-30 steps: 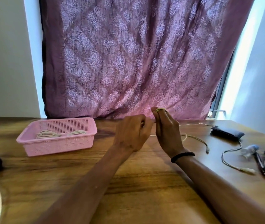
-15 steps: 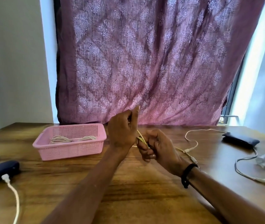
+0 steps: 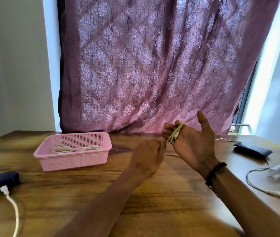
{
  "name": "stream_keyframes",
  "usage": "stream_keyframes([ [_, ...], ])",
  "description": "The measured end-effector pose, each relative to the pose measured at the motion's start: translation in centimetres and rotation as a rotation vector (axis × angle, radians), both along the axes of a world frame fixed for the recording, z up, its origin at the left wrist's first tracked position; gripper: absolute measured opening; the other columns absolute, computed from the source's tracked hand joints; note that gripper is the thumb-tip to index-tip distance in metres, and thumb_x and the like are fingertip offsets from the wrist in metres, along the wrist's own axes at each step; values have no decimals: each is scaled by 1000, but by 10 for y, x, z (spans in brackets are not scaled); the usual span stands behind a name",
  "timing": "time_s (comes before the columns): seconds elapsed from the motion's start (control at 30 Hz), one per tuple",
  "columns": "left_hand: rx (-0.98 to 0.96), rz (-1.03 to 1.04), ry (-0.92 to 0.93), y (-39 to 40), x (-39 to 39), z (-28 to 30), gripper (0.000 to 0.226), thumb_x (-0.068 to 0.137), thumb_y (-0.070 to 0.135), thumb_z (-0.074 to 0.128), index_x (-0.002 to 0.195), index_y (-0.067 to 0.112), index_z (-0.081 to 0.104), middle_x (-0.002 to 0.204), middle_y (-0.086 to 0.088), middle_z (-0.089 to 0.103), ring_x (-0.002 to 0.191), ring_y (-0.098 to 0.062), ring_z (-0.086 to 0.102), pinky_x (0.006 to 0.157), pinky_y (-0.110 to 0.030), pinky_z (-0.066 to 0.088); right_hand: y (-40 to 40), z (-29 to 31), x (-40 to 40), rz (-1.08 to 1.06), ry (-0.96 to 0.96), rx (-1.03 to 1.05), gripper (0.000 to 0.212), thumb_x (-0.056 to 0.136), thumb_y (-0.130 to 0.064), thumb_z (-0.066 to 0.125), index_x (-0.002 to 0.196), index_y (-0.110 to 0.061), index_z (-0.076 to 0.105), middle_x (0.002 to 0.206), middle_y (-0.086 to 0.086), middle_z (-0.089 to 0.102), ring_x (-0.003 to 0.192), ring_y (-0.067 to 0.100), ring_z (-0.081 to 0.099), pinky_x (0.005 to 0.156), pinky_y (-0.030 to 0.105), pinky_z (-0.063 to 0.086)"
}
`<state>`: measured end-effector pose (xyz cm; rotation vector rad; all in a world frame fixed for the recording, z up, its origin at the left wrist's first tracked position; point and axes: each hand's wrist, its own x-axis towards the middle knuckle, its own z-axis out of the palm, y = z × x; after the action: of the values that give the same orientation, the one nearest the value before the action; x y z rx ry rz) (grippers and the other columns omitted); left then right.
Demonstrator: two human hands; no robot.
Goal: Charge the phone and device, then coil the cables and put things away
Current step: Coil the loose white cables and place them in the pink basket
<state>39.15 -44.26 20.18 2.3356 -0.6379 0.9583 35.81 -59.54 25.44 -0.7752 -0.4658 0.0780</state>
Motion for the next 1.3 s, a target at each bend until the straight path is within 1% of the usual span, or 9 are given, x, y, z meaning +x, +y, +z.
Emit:
stream_keyframes([
  [0.23,159,-34,-236,-4,-27,18,46,104,32,41,68,14,63,68,-7,68,58,-27,60,56,-39,44,4,-12,9,-354,-74,-323,70,89,-81,47,83,-12,60,92,17,66,90,30,62,101,46,48],
  [0.33,74,31,-288,3,-27,28,54,105,37,40,63,11,62,57,-6,64,49,-23,58,51,-34,40,13,-19,8,-477,-142,-645,57,109,-56,25,76,-24,60,74,-7,64,68,6,62,88,24,51],
  [0.4,36,57,-277,7,-27,34,59,106,44,34,67,13,67,59,-4,67,51,-22,62,53,-35,47,22,-23,2,-421,-137,-794,62,112,-51,14,76,-37,63,74,-16,62,70,-4,62,93,26,47],
  [0.47,6,65,-288,12,-24,39,63,107,48,29,71,17,69,61,0,69,54,-19,65,56,-38,51,26,-29,1,-365,-157,-918,65,107,-63,12,70,-39,58,69,-21,54,67,4,51,85,37,41],
  [0.53,-70,72,-337,16,-23,44,60,107,46,32,67,16,65,56,-1,66,48,-19,62,53,-35,50,26,-34,1,-312,-197,-1024,74,100,-78,11,75,-18,48,71,-5,44,70,31,37,78,51,35],
  [0.6,-163,102,-367,21,-22,49,57,107,44,38,62,17,60,51,-4,61,45,-22,57,49,-32,43,24,-35,-1,-257,-227,-1085,89,91,-89,15,81,-6,45,75,8,43,72,34,32,77,50,33],
  [0.73,-292,170,-327,35,-9,49,60,106,49,40,62,14,60,52,1,62,44,-15,54,48,-31,43,27,-27,-4,97,-60,-847,98,74,-101,29,80,-7,54,70,9,45,62,23,34,63,32,38],
  [0.93,-303,211,-68,33,6,34,73,103,65,23,73,13,63,69,-7,69,65,-28,67,64,-42,52,27,-3,-18,435,4,-372,93,79,-100,27,81,-9,47,66,8,34,64,28,15,72,43,36],
  [1.3,126,7,91,-5,-8,3,67,100,60,25,75,16,68,79,-2,73,76,-23,68,75,-41,54,-17,-2,11,-170,3,51,85,85,-91,39,100,-8,53,99,17,62,98,33,60,119,48,37],
])
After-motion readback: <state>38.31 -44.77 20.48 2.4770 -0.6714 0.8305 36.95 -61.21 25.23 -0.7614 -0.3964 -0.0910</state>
